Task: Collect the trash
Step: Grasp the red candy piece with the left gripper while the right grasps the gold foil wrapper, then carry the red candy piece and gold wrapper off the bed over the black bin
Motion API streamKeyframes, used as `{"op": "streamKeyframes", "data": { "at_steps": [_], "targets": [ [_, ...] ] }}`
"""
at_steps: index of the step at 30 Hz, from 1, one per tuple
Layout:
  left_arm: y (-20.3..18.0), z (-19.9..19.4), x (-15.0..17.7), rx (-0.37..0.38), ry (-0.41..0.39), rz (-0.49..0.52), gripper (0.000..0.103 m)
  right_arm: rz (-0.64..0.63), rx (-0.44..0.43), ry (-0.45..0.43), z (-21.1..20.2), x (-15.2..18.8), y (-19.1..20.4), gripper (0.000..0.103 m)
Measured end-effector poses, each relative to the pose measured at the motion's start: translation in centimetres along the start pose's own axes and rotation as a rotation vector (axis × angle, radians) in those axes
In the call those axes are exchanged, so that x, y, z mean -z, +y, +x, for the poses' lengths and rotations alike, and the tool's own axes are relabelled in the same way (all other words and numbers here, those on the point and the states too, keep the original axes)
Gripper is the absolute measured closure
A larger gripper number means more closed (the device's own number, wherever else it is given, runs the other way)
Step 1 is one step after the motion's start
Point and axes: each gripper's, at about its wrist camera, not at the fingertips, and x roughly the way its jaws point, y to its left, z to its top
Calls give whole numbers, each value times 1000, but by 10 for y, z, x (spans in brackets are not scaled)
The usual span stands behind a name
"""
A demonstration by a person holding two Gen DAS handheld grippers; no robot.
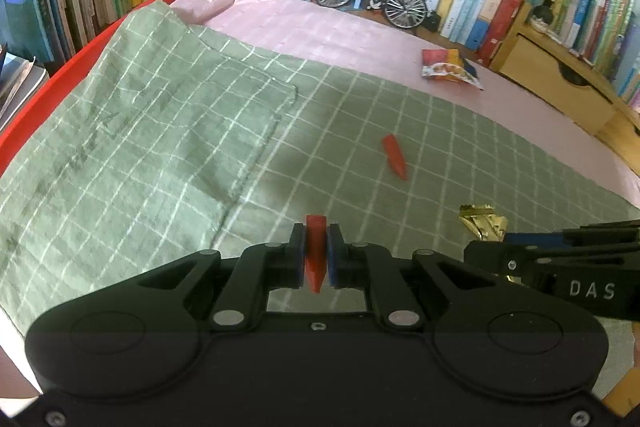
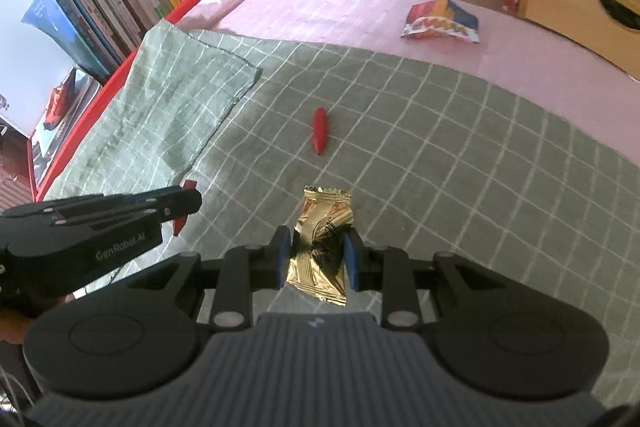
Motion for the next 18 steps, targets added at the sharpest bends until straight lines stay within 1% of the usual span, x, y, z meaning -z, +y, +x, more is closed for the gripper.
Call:
{"op": "streamKeyframes", "data": {
  "at_steps": [8, 18],
  "targets": [
    [-11, -33, 24, 39, -19, 20, 93, 18, 32, -17, -32, 23, 3, 71],
    [-12, -80, 58, 53, -33, 53, 93, 31, 38, -32, -63, 64, 27, 71]
  ]
}}
